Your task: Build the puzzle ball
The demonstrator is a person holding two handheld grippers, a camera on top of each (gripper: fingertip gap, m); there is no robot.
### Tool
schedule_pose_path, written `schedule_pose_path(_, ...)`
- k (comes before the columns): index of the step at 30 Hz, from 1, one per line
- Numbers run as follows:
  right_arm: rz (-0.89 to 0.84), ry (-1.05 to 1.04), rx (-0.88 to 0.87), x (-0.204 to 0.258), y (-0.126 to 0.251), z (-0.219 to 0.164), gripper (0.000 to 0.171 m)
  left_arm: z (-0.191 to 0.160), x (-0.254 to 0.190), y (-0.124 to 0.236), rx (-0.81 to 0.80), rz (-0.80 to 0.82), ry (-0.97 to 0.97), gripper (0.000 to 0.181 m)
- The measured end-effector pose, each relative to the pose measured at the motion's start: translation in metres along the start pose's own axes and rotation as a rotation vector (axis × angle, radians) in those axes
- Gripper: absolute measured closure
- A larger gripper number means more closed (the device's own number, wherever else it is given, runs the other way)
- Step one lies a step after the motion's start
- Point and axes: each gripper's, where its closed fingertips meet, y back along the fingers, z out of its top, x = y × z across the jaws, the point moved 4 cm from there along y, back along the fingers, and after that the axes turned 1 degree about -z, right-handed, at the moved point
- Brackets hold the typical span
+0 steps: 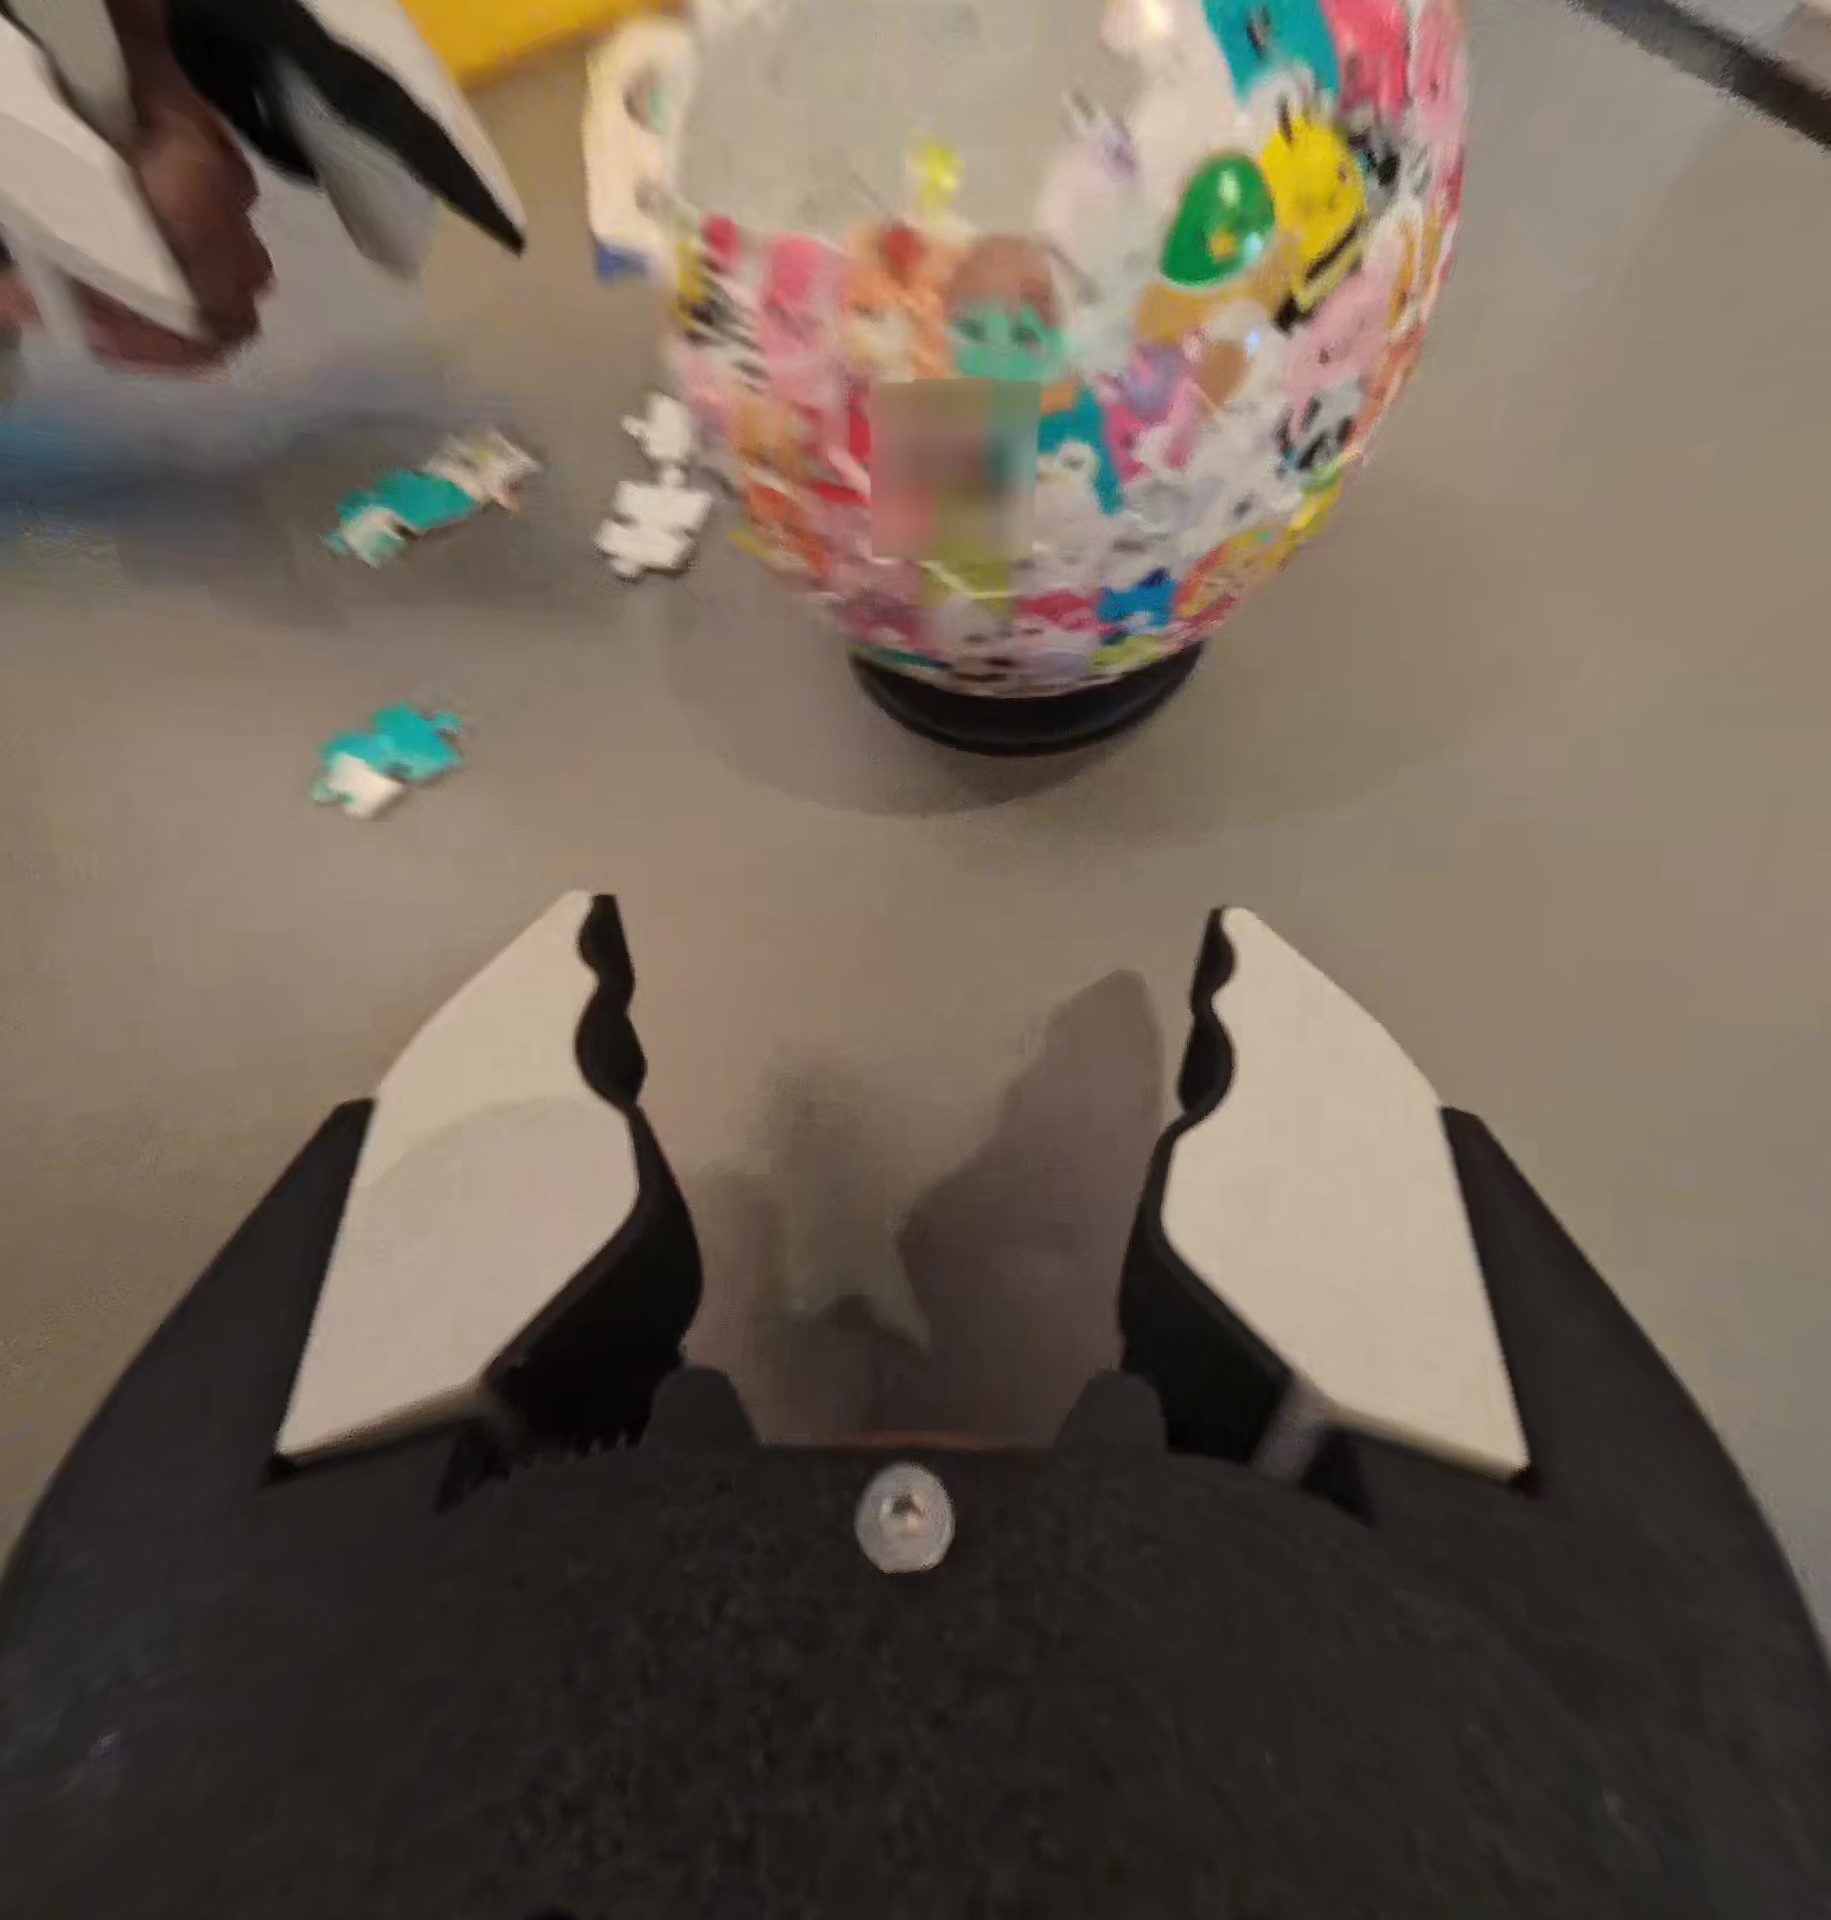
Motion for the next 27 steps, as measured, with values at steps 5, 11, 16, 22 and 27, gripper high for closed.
schedule_pose_path(5, 0.204, -0.053, 0.007, -0.032, -0.028, 0.031, 0.043, 0.014, 0.042, -0.041, 0.195, -0.155, 0.024, 0.079)
schedule_pose_path(11, 0.47, -0.151, 0.015, -0.022, -0.045, 0.045, 0.031, 0.028, 0.055, -0.063, 0.276, -0.351, 0.038, 0.067)
schedule_pose_path(16, 0.525, -0.191, 0.013, -0.023, -0.058, 0.056, 0.029, 0.033, 0.058, -0.075, 0.303, -0.389, 0.04, 0.065)
schedule_pose_path(22, 0.484, -0.167, 0.036, -0.033, -0.061, 0.061, 0.034, 0.04, 0.061, -0.08, 0.281, -0.368, 0.047, 0.071)
schedule_pose_path(27, 0.396, -0.009, 0.093, -0.038, -0.064, 0.065, 0.035, 0.048, 0.067, -0.08, 0.254, -0.276, -0.004, 0.076)
